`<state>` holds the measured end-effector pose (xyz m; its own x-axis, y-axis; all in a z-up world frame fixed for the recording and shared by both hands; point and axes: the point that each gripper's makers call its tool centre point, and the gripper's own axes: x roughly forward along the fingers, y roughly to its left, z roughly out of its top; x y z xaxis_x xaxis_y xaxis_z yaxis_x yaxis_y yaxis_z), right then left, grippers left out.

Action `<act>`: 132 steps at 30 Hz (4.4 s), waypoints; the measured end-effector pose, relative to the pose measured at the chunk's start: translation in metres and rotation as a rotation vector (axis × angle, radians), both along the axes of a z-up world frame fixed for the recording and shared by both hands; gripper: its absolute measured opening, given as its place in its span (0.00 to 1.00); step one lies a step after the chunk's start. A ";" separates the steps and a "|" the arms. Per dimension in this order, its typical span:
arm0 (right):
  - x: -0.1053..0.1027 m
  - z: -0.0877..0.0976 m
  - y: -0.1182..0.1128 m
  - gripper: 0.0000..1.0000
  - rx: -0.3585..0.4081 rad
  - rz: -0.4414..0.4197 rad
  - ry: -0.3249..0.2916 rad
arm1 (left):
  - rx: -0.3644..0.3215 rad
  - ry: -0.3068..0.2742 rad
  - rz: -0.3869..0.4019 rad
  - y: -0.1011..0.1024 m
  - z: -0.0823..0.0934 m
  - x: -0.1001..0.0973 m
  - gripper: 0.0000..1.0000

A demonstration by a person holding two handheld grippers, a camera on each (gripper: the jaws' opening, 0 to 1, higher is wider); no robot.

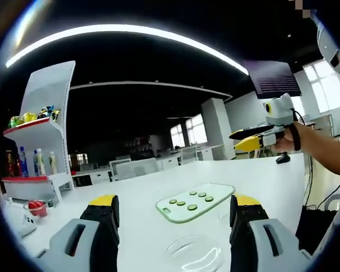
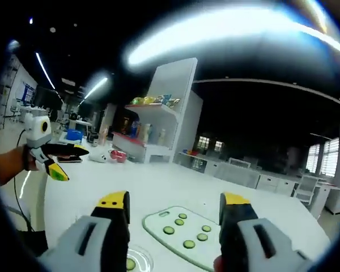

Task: Open the petri dish lid, add cucumber slices into the petri dish, and close the lid

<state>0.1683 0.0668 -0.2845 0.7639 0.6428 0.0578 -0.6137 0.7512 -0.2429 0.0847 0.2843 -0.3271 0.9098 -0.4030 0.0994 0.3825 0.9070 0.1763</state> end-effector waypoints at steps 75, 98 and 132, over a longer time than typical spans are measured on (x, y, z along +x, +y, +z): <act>-0.021 -0.078 -0.235 0.64 0.192 -0.393 0.139 | -0.062 -0.022 0.200 0.071 -0.028 -0.006 0.79; -0.026 -0.077 -0.235 0.65 0.254 -0.322 0.167 | -0.046 0.005 0.147 0.069 -0.038 -0.004 0.78; -0.027 -0.037 -0.196 0.65 0.206 -0.157 0.111 | -0.087 0.037 -0.113 0.064 -0.035 -0.010 0.78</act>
